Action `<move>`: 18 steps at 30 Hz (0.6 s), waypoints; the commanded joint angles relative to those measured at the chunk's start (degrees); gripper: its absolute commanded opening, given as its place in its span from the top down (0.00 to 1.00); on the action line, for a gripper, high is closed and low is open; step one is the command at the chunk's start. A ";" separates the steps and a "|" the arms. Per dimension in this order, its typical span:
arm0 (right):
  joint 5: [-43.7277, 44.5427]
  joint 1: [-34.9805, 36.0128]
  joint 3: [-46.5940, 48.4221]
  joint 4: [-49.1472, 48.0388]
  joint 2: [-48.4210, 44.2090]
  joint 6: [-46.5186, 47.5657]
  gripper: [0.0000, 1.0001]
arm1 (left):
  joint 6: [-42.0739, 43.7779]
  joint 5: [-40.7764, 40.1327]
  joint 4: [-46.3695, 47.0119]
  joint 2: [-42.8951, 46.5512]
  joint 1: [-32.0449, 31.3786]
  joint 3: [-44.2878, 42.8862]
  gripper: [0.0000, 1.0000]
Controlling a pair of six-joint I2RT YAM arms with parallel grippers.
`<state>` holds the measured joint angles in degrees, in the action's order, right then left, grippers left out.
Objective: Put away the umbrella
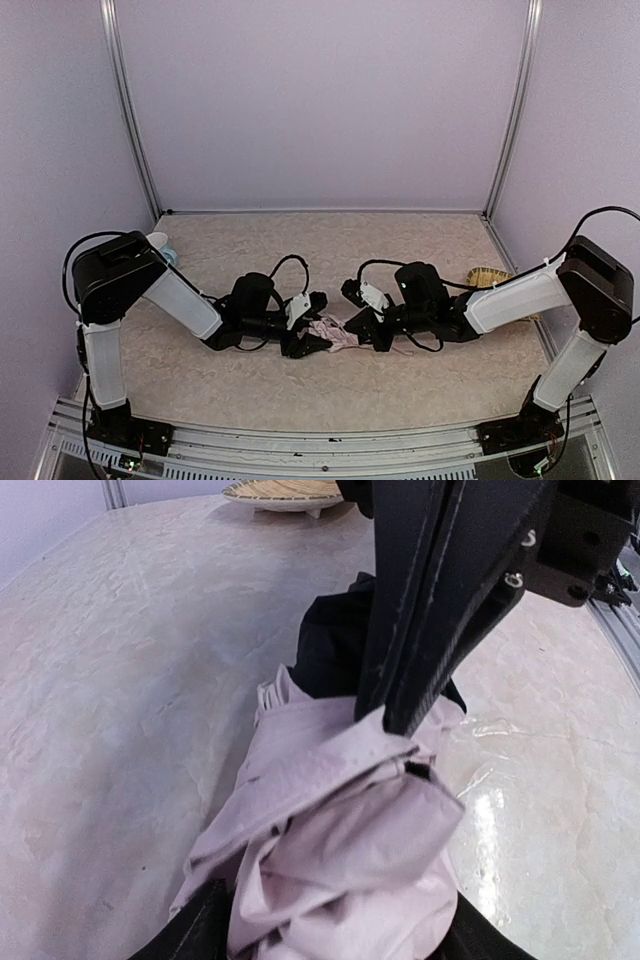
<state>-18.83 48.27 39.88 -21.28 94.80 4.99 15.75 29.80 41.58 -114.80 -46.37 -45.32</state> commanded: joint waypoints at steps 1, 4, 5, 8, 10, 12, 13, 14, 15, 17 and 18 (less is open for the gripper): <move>0.19 0.59 -1.02 6.02 2.63 1.34 1.00 | 1.76 -2.48 3.06 1.53 0.94 3.73 0.38; -0.09 0.58 -0.29 6.48 3.14 1.68 1.00 | 2.50 -1.31 6.26 2.07 0.68 4.63 0.35; -0.07 0.59 -0.11 6.51 3.19 1.68 1.00 | 2.96 -1.02 7.28 2.23 0.59 4.78 0.34; 0.25 0.54 0.22 6.59 3.22 1.77 1.00 | 4.36 0.10 8.59 2.89 0.46 4.80 0.32; 0.27 0.57 0.18 6.64 3.19 1.75 1.00 | 5.54 0.74 8.81 3.53 0.49 4.80 0.30; 0.35 0.59 0.12 6.69 3.11 1.62 1.00 | 6.23 1.31 9.02 4.21 0.49 4.65 0.28; 0.37 0.54 0.12 6.70 3.11 1.49 1.00 | 6.46 1.68 8.97 4.73 0.57 4.59 0.27; 0.48 0.59 0.19 6.69 3.11 1.40 1.00 | 6.54 2.01 8.96 5.22 0.62 4.50 0.26; 0.44 0.55 0.18 6.58 3.04 1.34 1.00 | 6.45 2.30 8.82 5.46 0.66 4.27 0.25; 0.25 0.52 -0.03 6.20 2.85 1.06 1.00 | 6.33 2.56 7.24 4.16 0.75 2.63 0.22; 0.14 0.59 -0.06 5.83 2.78 1.05 1.00 | 6.51 3.15 5.36 2.73 0.75 1.20 0.17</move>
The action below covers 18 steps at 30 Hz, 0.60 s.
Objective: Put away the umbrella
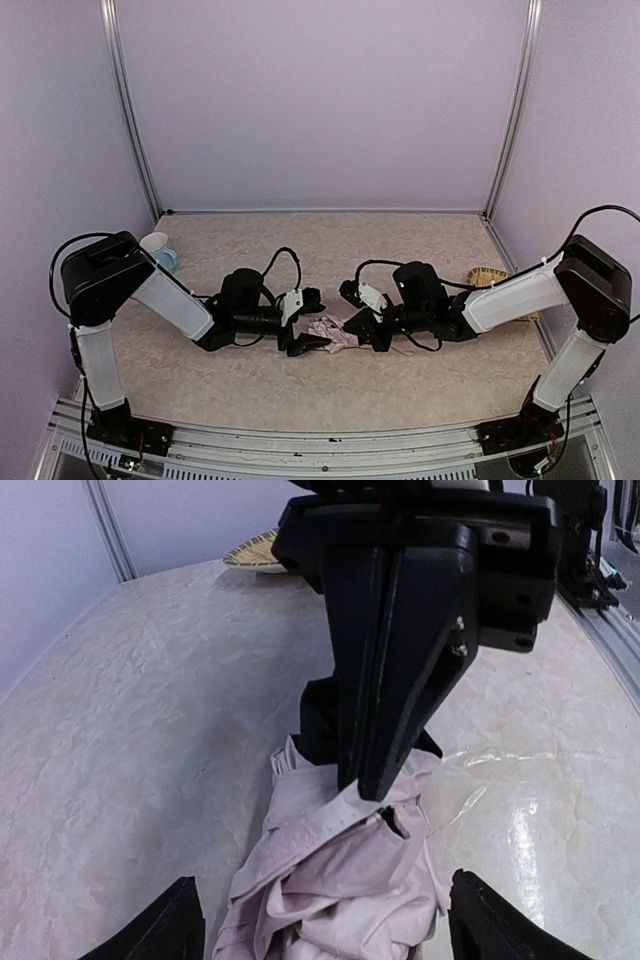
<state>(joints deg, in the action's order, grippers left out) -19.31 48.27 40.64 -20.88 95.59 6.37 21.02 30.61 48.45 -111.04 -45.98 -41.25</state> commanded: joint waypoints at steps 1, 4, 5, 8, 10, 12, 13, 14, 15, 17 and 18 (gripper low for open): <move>0.44 0.56 -0.78 5.15 1.97 -0.31 1.00 | 1.33 3.20 -3.69 -2.68 0.36 -4.69 0.10; 0.40 0.53 -0.81 4.88 2.05 -0.19 1.00 | 1.55 5.73 -8.90 -7.16 0.28 -9.97 0.01; 0.24 0.59 -0.80 4.79 2.05 -0.09 1.00 | 1.81 6.37 -9.53 -8.16 0.16 -10.85 0.01; -0.28 0.54 -0.99 4.55 2.14 0.02 1.00 | 4.03 7.32 -9.94 -10.17 -0.76 -12.79 0.01; -0.36 0.54 -1.05 4.32 2.14 0.06 1.00 | 4.76 8.14 -10.18 -11.33 -1.48 -13.75 0.04; -0.25 0.59 -1.15 3.97 2.15 -0.02 1.00 | 4.75 9.02 -10.15 -12.37 -1.98 -14.38 0.09; -0.22 0.52 -1.22 3.75 2.14 -0.11 1.00 | 4.80 9.53 -10.13 -12.84 -2.08 -14.52 0.13; -0.21 0.59 -1.30 3.56 2.14 -0.20 1.00 | 4.51 9.94 -10.06 -13.27 -2.02 -14.50 0.18; -0.20 0.55 -1.49 3.43 2.07 -0.27 1.00 | 4.08 10.13 -9.96 -13.63 -1.83 -14.55 0.24; -0.20 0.59 -1.69 3.11 2.10 -0.31 1.00 | 3.24 11.29 -9.72 -14.28 -1.19 -14.72 0.40; -0.25 0.54 -1.78 3.08 2.00 -0.31 1.00 | 2.48 11.92 -9.24 -14.46 -0.94 -14.66 0.48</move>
<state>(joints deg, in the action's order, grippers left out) -19.86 48.27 40.62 -21.06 95.74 6.37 24.56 38.46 40.01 -123.04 -46.89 -54.96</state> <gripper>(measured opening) 0.005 0.643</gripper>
